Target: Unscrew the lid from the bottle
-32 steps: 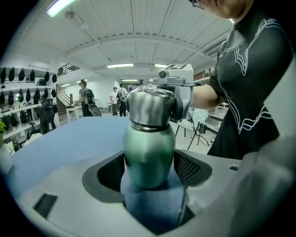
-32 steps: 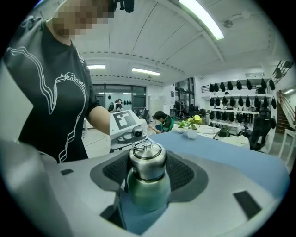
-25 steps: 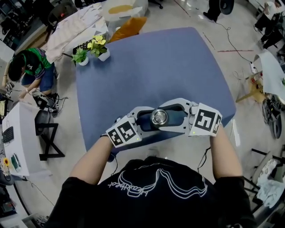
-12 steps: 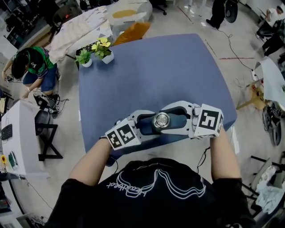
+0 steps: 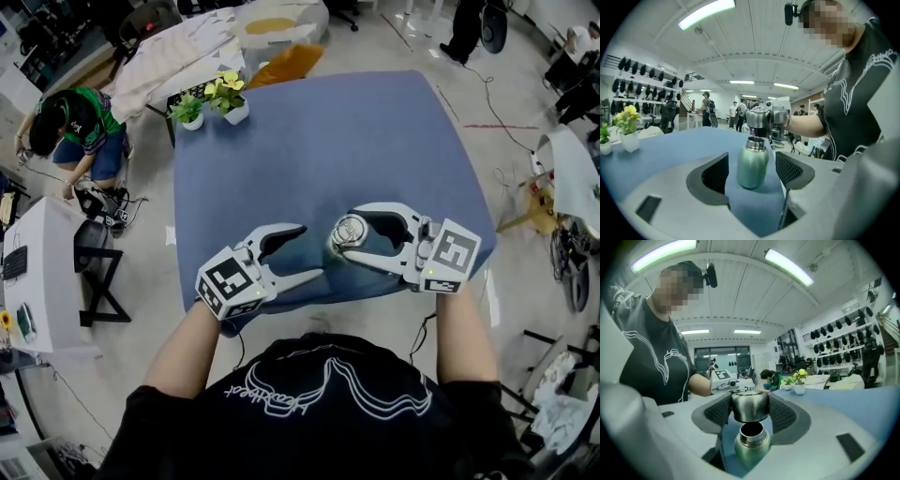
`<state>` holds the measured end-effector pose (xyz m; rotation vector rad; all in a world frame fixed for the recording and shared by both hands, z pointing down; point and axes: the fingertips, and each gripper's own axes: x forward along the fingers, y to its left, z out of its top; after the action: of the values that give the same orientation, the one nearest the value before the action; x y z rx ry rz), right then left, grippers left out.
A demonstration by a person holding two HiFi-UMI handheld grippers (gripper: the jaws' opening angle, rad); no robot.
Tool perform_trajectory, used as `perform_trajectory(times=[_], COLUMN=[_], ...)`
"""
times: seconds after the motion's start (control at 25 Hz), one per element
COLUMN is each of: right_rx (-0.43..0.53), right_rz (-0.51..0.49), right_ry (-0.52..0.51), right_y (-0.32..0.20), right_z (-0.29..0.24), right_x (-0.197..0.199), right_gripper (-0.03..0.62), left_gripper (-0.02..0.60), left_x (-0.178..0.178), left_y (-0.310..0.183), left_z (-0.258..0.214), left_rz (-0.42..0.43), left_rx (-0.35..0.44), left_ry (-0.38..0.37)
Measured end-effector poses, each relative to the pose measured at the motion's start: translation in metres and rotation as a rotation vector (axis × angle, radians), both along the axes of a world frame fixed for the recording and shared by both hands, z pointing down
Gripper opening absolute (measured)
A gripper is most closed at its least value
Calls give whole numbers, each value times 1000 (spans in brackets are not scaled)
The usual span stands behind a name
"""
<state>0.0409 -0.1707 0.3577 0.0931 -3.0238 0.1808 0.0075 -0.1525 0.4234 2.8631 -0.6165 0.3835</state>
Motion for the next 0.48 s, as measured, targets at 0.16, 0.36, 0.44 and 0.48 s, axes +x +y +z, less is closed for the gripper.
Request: perform_trajectory(times=[0.16,0.36,0.44,0.48], right_rx=[3,6,-2,-1], right_rz=[183,370,427,448], right_ry=[-83,-124,-133,-133], right_y=[-1,32,51,60], right_z=[-27,-62,-72,-75], right_x=[14,33,43,48], right_gripper=[255,255,255,255], left_gripper=[113,11,6,6], left_x=[-15,-21,-22,-21], left_y=[4,32,50,60], left_z=[-45,-103,-120,-128], left_rz=[-161,-315,-356,-369], left_rx=[9,24,34,38], left_ry=[110,213,235,250])
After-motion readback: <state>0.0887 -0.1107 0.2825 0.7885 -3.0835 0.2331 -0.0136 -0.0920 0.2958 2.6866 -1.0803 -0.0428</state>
